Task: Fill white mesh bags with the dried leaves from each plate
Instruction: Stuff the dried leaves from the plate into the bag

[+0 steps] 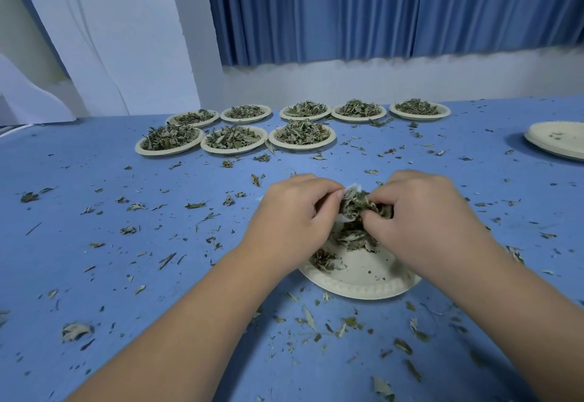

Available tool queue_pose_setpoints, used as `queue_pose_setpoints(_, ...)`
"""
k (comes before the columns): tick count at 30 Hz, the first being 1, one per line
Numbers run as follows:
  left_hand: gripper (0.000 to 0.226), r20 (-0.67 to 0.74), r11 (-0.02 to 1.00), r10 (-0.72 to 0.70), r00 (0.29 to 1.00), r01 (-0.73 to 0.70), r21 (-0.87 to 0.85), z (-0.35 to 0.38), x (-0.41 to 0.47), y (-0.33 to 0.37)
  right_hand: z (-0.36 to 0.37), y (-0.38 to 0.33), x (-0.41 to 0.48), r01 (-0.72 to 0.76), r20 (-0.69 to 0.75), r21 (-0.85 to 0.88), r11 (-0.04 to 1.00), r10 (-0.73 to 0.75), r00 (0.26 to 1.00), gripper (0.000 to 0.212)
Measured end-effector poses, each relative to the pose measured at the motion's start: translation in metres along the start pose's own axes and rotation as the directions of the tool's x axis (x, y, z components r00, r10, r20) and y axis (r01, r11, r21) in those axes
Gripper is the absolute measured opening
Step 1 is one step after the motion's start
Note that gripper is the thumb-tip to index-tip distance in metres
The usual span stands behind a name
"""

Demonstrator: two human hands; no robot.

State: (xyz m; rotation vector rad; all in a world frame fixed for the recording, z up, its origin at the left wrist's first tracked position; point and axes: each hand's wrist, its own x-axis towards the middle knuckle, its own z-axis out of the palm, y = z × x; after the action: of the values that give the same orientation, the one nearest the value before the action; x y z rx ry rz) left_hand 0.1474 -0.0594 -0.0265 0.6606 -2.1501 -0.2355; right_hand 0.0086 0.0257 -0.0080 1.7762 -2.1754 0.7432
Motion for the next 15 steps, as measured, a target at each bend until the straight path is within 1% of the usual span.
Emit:
queue_pose_setpoints(6,0.018,-0.004,0.999,0.012,1.0,-0.012,-0.032,0.003,-0.001,0.003,0.003,-0.005,0.0,0.022,0.053,-0.079,0.997,-0.018,0.998,0.02)
queue_pose_setpoints(10,0.017,-0.009,0.997,-0.004,1.0,0.003,-0.081,0.006,-0.001,0.007,0.004,-0.009,0.0,0.001,0.095,-0.099,0.995,0.009,0.995,0.018)
queue_pose_setpoints(12,0.017,0.002,0.994,-0.022,1.0,0.022,-0.102,0.007,0.0,0.008,0.005,-0.011,0.0,0.007,0.094,-0.107,0.994,0.003,0.996,0.017)
queue_pose_setpoints(15,0.016,0.006,0.989,-0.065,0.998,0.065,-0.133,0.008,0.0,0.008,0.006,-0.011,-0.001,0.021,0.059,-0.074,0.997,-0.017,0.998,0.02)
